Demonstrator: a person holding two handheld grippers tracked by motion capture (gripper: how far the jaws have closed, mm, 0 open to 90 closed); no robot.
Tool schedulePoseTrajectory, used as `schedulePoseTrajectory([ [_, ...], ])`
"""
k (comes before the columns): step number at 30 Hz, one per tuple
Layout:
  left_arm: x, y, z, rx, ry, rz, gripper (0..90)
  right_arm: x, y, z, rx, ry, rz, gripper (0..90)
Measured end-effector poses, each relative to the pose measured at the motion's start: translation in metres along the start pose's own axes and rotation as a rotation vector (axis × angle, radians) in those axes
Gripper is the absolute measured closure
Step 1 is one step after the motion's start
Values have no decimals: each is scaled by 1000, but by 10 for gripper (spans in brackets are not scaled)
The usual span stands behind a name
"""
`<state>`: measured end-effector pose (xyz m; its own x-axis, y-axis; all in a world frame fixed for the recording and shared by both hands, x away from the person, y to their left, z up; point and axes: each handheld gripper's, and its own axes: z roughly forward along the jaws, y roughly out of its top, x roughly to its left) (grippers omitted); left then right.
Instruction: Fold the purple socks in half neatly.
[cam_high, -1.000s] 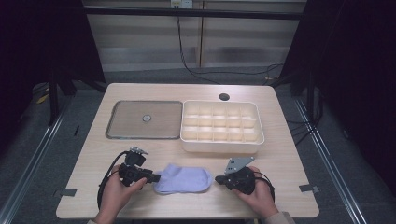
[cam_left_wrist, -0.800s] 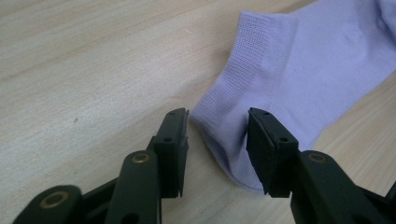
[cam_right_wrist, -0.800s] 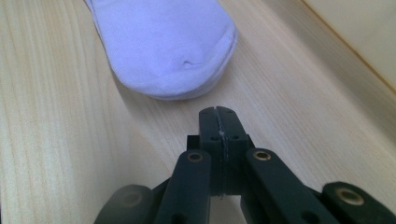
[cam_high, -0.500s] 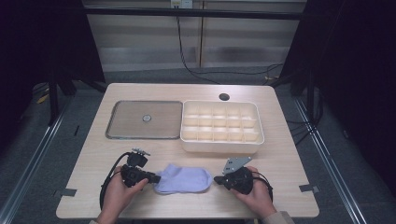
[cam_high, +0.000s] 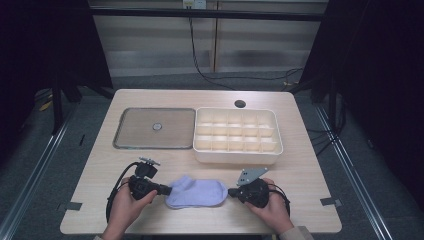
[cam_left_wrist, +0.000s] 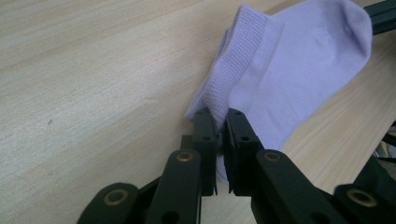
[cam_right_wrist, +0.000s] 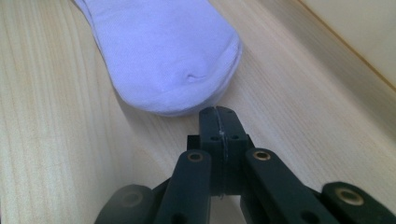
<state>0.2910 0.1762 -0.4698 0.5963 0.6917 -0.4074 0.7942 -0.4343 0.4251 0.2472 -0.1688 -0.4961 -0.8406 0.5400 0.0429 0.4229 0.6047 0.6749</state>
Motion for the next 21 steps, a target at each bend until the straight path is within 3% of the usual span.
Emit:
schedulePoseTrajectory([
  [6, -3, 2, -4, -10, -33, -8, 841, 0, 0, 0, 4, 7, 4, 900],
  [10, -3, 3, -6, -13, -34, -5, 843, 0, 1, 1, 0, 12, 0, 900],
  [21, -16, 8, -10, 0, -50, 29, 844, 1, 2, 2, -5, 9, 5, 900],
])
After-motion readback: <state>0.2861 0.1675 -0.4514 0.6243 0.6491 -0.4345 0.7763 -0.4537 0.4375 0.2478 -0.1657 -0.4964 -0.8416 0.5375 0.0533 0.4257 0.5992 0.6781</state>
